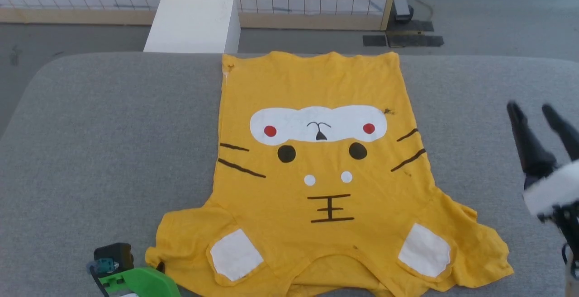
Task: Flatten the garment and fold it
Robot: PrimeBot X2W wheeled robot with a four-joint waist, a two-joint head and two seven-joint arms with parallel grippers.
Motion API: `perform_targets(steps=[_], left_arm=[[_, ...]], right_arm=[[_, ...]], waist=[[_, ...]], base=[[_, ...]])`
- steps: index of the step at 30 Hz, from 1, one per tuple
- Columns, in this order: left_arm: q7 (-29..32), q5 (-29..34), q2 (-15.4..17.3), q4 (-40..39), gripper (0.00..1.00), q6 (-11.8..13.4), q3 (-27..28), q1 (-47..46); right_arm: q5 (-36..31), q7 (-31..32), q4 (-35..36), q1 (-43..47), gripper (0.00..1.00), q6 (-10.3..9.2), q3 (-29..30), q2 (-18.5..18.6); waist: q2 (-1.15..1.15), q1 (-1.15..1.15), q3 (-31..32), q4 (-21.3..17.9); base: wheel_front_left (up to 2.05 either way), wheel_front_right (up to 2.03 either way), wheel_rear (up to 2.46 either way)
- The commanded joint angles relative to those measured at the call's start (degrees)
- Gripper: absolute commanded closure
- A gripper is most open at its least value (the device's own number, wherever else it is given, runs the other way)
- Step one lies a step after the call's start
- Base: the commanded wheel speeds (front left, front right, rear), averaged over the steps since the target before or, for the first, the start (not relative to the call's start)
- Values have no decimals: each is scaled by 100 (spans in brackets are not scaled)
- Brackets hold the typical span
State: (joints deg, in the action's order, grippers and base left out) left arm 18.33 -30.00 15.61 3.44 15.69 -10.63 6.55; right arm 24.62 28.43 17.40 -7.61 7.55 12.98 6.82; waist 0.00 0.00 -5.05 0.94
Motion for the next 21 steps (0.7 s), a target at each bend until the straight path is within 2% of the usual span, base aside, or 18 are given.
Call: perform_targets(steps=[1,5,10,15,21], left_arm=[[-80,20,-19,-57,100,15,14,-118],[-270,33,-91,-264,100,14,35,-340],[-468,45,-229,-653,100,27,15,-601],[-551,33,-435,-1085,100,-7,-162,-768],[-559,19,-562,-1559,100,54,-277,-680]], right_arm=[[-79,-223,-170,-325,0,-6,-58,-17],[-272,-664,-821,-1306,0,-6,-110,-37],[-688,-724,-1859,-2750,0,-6,-183,80],[-1165,-218,-3018,-4273,0,-6,-209,314],[-1887,919,-4140,-5645,0,-6,-470,711]], waist=[[0,0,-294,106],[0,0,-805,273],[0,0,-1546,576],[0,0,-2274,1000],[0,0,-2936,1339]], base=[[0,0,0],[0,0,0],[0,0,0],[0,0,0],[0,0,0]])
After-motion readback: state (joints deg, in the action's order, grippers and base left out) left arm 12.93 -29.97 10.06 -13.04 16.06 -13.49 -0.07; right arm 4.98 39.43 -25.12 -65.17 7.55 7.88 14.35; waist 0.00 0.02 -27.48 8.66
